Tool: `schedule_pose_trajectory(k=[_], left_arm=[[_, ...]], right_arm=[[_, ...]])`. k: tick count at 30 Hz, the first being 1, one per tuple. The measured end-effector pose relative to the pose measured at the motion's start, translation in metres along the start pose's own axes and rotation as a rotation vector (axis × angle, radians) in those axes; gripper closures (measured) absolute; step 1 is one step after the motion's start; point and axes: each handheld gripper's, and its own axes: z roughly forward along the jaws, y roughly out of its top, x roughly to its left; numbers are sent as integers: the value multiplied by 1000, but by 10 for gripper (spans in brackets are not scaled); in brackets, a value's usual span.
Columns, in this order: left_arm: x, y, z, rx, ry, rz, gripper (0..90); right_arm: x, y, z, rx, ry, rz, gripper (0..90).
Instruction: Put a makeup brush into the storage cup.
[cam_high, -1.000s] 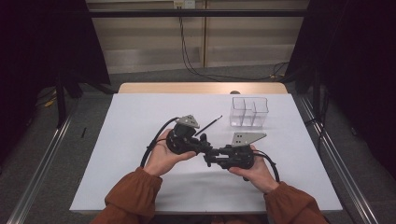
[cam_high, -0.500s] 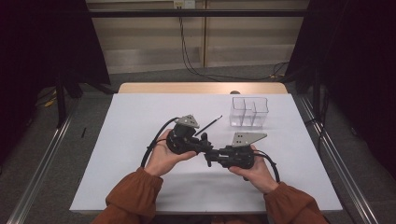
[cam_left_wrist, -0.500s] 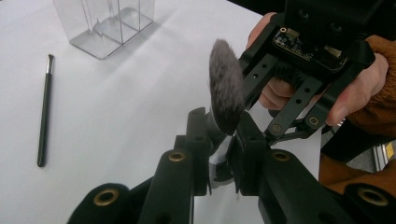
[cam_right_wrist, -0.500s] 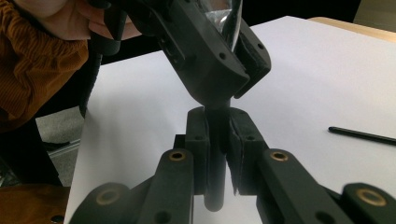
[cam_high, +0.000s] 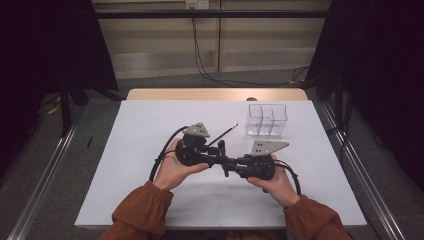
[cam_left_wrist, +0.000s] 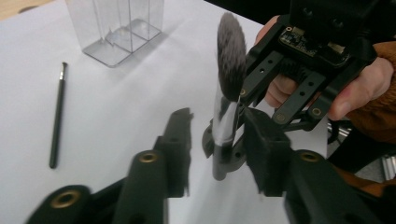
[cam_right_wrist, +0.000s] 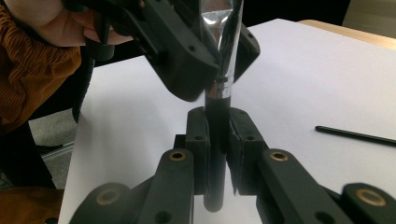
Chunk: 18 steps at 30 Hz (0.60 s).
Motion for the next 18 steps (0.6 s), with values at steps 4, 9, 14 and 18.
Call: schedule_pose_trajectory(k=[4, 9, 14, 18], left_arm=[[1, -1, -2, -29, 19, -11, 470], [4, -5, -6, -66, 54, -25, 306], [7, -12, -12, -107, 124, -35, 165], [10, -18, -18, -131, 149, -40, 113]], right_arm=[[-1, 0, -3, -6, -13, 5, 801], [-2, 1, -8, -12, -26, 4, 801], [-3, 1, -13, -25, -40, 8, 801], [-4, 1, -15, -29, -49, 11, 801]])
